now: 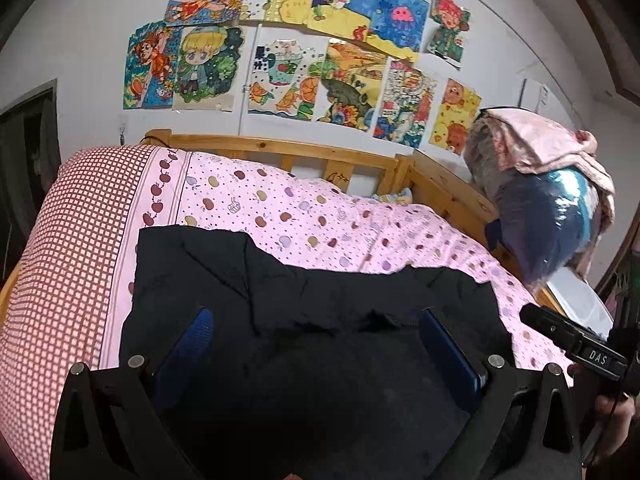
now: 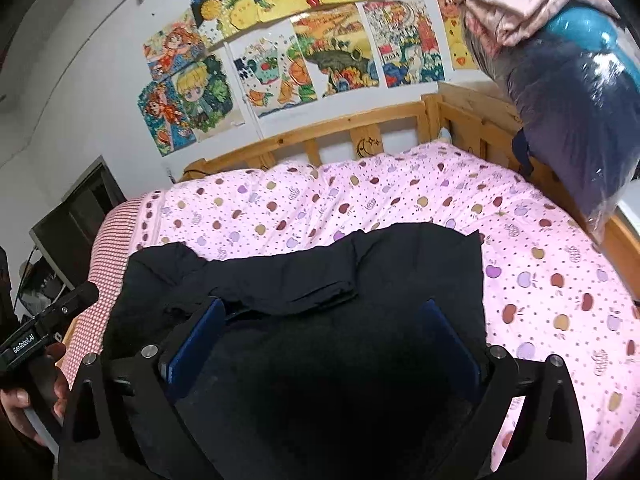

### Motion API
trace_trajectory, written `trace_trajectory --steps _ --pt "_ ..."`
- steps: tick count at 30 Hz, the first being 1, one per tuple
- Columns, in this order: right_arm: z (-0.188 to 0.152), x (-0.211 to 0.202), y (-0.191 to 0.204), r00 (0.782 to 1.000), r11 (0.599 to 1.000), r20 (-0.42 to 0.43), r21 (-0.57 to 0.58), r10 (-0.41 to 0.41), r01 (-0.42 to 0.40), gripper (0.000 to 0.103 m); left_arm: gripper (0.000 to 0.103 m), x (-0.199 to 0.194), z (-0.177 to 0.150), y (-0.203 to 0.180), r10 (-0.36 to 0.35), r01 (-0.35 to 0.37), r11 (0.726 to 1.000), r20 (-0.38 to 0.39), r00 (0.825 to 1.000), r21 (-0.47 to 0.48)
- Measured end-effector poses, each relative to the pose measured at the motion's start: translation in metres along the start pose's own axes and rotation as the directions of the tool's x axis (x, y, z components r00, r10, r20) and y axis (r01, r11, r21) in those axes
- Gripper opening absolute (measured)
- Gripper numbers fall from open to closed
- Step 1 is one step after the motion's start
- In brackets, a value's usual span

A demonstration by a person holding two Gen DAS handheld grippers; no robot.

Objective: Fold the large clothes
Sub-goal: 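Release the hem and pull both grippers back above the folded jacket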

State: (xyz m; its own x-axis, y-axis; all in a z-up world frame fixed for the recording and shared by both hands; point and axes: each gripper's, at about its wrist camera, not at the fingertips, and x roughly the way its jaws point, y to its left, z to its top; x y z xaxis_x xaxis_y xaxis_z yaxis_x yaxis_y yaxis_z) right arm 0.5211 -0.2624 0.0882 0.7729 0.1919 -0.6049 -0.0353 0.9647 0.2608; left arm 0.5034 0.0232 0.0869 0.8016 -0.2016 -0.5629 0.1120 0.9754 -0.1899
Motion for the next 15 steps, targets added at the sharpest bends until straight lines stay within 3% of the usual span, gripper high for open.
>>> trace_trajectory --steps 15 --pt "-0.033 -0.100 0.029 0.999 0.990 0.036 -0.141 0.026 -0.021 0.098 0.103 -0.096 -0.042 -0.015 0.074 -0.079 0.995 0.077 0.994 0.058"
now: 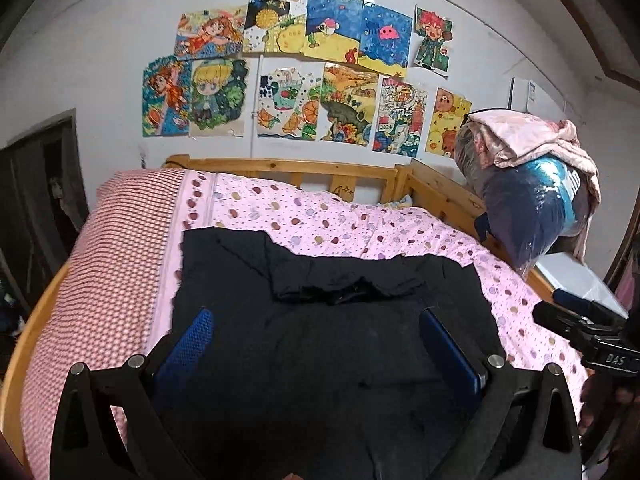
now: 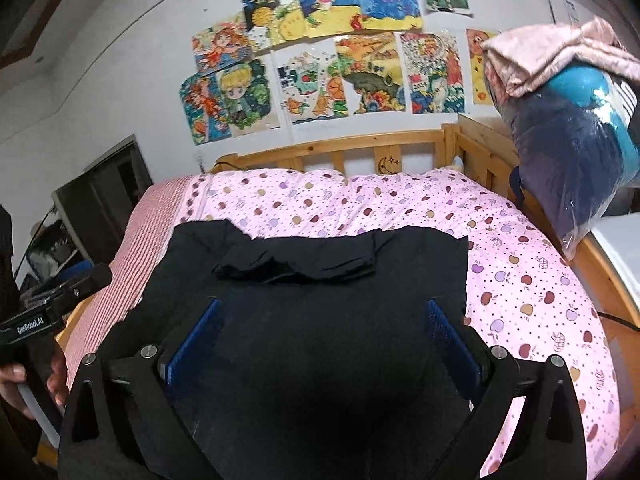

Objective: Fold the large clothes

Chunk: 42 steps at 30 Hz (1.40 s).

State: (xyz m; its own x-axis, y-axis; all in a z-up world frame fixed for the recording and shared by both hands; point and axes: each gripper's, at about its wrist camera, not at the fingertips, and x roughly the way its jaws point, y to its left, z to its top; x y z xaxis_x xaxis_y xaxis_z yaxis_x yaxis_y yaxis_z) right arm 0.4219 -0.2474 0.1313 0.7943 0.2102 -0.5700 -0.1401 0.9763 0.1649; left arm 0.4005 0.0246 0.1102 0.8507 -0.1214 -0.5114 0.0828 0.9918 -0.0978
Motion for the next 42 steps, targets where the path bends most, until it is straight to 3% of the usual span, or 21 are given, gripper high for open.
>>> trace_trajectory --steps 10,21,42 --pt "-0.033 -0.057 0.030 0.999 0.997 0.027 -0.079 0.023 -0.021 0.098 0.103 -0.049 -0.032 0.001 0.035 -0.035 0.999 0.007 0.999 0.035" --pt "-0.084 -0.098 0.039 0.998 0.993 -0.029 -0.096 0.061 -0.064 0.098 0.103 -0.089 -0.081 0.012 0.068 -0.066 0.993 -0.011 0.998 0.100" --pt "-0.221 -0.147 0.036 0.986 0.965 -0.168 -0.256 0.011 -0.054 0.098 0.103 -0.140 -0.200 0.026 -0.006 0.021 0.981 -0.079 0.997 0.194"
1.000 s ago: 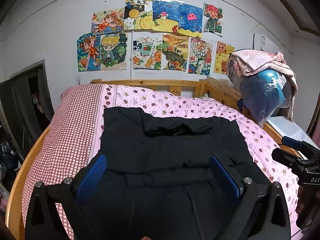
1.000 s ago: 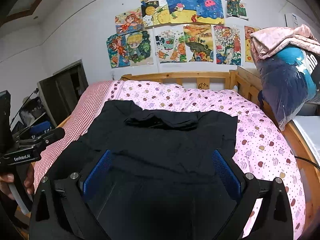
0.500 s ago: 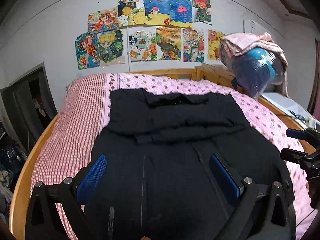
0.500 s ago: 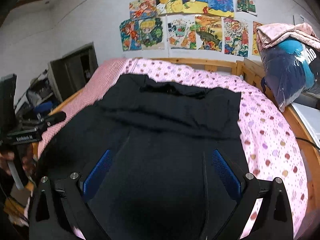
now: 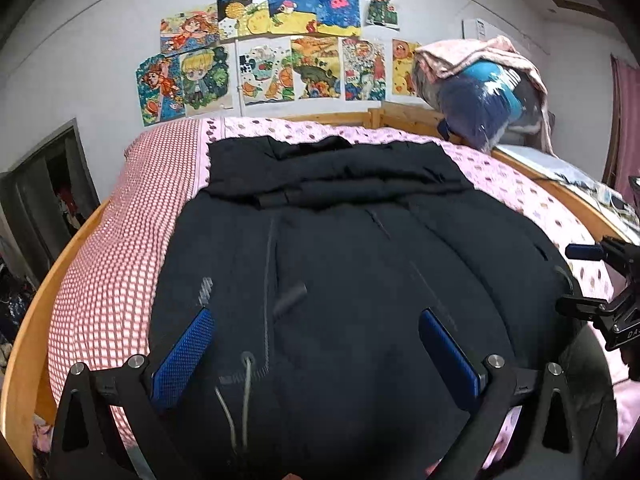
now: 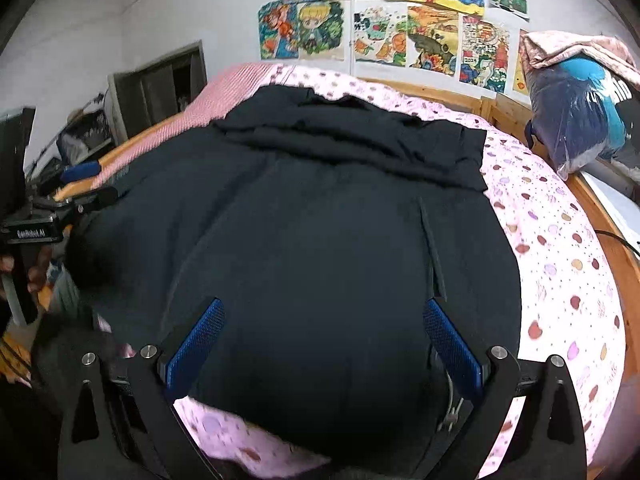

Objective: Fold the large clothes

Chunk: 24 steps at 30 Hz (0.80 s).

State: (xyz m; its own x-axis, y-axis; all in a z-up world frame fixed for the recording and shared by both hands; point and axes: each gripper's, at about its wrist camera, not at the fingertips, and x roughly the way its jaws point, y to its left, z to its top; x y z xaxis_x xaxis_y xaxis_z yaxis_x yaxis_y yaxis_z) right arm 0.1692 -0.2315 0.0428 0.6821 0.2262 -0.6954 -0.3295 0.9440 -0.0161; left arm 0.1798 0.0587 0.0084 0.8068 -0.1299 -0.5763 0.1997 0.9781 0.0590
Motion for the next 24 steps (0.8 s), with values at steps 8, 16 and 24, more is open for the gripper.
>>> trace_trajectory --steps 8,16,24 --pt "-0.035 -0.002 0.011 0.997 0.997 -0.070 -0.072 -0.018 0.013 0.098 0.103 -0.005 -0.028 -0.010 -0.009 0.010 0.998 -0.017 1.000 0.056" --pt "-0.055 0.012 0.024 0.985 0.978 -0.158 -0.203 -0.073 0.040 0.098 0.103 -0.018 -0.050 -0.020 -0.017 0.018 0.989 -0.009 1.000 0.148" --pt "-0.066 0.022 0.041 0.965 0.935 -0.185 -0.336 -0.186 0.116 0.098 0.103 -0.017 -0.064 -0.030 -0.010 0.017 0.976 -0.033 0.999 0.218"
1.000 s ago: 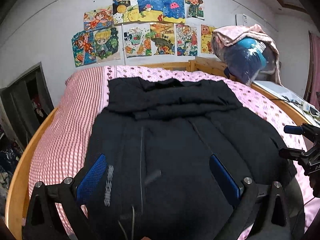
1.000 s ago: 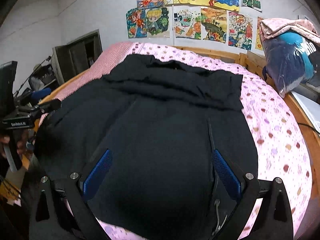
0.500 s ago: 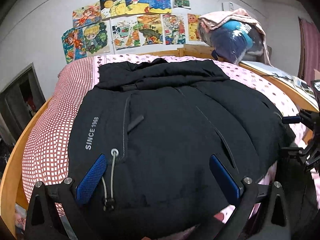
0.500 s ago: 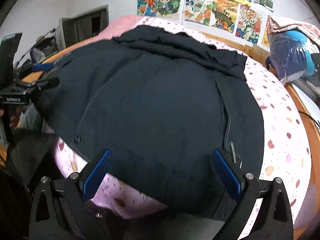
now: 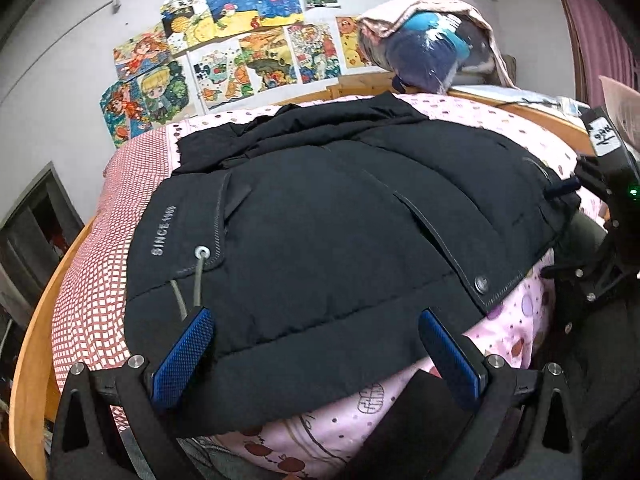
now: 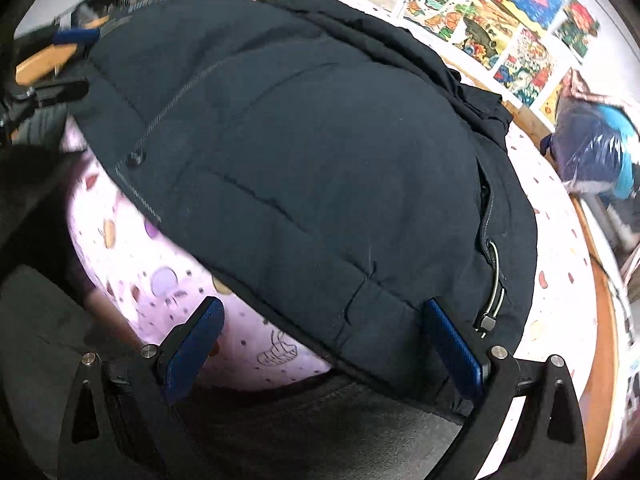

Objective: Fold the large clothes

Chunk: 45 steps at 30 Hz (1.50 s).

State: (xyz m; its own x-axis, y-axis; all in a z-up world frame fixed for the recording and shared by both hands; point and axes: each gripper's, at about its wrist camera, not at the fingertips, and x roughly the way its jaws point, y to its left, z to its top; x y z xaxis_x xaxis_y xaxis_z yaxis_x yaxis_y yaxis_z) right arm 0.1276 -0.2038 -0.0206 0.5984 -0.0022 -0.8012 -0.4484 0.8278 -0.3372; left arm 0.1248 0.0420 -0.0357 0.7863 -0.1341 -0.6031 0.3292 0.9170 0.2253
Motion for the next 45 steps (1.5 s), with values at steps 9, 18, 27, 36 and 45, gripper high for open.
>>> trace_trajectory --steps 9,18,27,36,45 --pt "0.007 0.012 0.017 0.980 0.977 -0.040 -0.095 -0.197 0.193 0.098 0.103 0.008 -0.011 -0.012 0.037 -0.034 0.997 -0.046 0.998 0.066" --pt "0.018 0.001 -0.010 0.992 0.990 0.022 0.063 -0.126 0.125 0.098 0.103 0.009 -0.019 -0.028 0.080 -0.064 0.979 -0.074 0.994 0.192" --pt "0.027 -0.012 -0.049 0.996 0.973 0.081 0.220 0.047 -0.064 0.098 0.103 0.020 -0.020 -0.046 0.189 -0.154 0.940 -0.089 0.978 0.306" --pt "0.029 -0.010 -0.062 0.991 0.963 0.100 0.247 0.088 -0.110 0.098 0.092 0.025 -0.025 -0.057 0.330 -0.296 0.891 -0.043 0.943 0.343" --pt "0.026 -0.015 -0.064 0.988 0.956 0.116 0.265 0.097 -0.125 0.098 0.037 0.018 -0.025 -0.055 0.472 -0.456 0.824 0.038 0.881 0.336"
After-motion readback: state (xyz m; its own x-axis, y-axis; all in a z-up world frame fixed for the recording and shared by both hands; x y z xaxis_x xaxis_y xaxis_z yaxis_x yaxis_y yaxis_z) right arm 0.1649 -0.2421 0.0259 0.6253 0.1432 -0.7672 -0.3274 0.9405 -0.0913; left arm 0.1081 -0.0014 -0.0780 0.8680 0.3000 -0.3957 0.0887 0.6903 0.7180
